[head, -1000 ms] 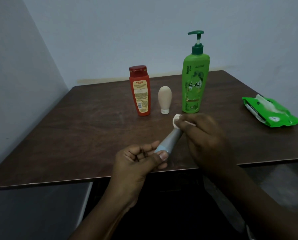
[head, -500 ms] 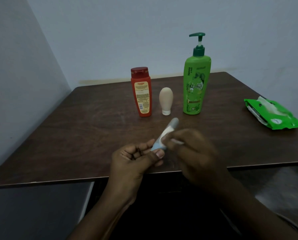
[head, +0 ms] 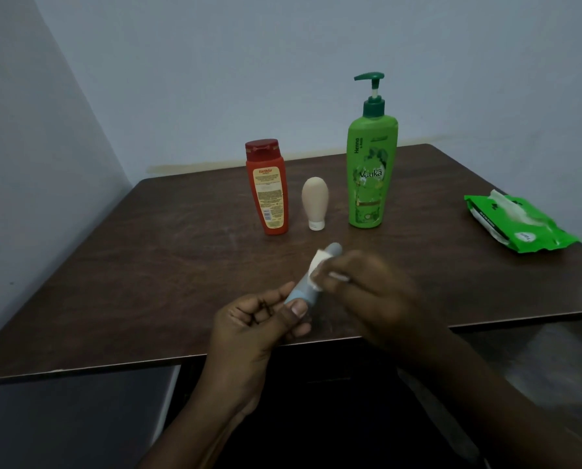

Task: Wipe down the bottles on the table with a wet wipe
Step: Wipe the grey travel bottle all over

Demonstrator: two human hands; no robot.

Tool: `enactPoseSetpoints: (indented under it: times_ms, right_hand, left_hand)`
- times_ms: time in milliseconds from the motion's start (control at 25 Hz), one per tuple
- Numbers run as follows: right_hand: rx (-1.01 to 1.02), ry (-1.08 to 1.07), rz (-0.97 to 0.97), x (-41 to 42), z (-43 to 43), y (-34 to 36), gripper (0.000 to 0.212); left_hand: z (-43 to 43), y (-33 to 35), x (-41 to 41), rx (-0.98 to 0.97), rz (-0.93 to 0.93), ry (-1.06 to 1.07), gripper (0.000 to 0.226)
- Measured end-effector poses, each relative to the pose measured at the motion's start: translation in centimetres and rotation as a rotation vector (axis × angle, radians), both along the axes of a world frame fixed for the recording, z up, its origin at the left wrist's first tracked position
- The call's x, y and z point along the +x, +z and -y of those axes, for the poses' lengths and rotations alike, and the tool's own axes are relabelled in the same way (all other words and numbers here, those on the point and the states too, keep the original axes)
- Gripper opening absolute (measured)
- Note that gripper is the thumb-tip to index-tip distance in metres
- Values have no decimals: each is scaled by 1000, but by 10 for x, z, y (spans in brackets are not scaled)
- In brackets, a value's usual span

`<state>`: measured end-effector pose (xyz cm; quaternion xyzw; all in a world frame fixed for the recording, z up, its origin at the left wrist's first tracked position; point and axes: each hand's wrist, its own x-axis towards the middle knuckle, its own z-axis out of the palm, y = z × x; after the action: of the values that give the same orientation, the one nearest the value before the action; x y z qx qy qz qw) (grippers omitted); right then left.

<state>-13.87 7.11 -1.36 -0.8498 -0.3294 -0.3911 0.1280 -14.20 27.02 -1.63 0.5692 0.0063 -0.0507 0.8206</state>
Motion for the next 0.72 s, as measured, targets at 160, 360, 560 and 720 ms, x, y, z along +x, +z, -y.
enactPoseSetpoints:
  times_ms: [160, 360, 560, 720]
  right_hand:
    - [182, -90, 12, 5, 8, 6, 27]
    - [-7, 27, -13, -8, -5, -3, 28]
    - [107, 6, -13, -5, -1, 7, 22]
    - [-1, 98, 8, -13, -2, 14, 23]
  left_hand:
    - [3, 0, -5, -45, -39, -31, 32]
    - [2, 3, -4, -68, -24, -38, 24]
    - [-1, 4, -6, 26, 46, -36, 31]
    - [-1, 8, -8, 1, 87, -43, 22]
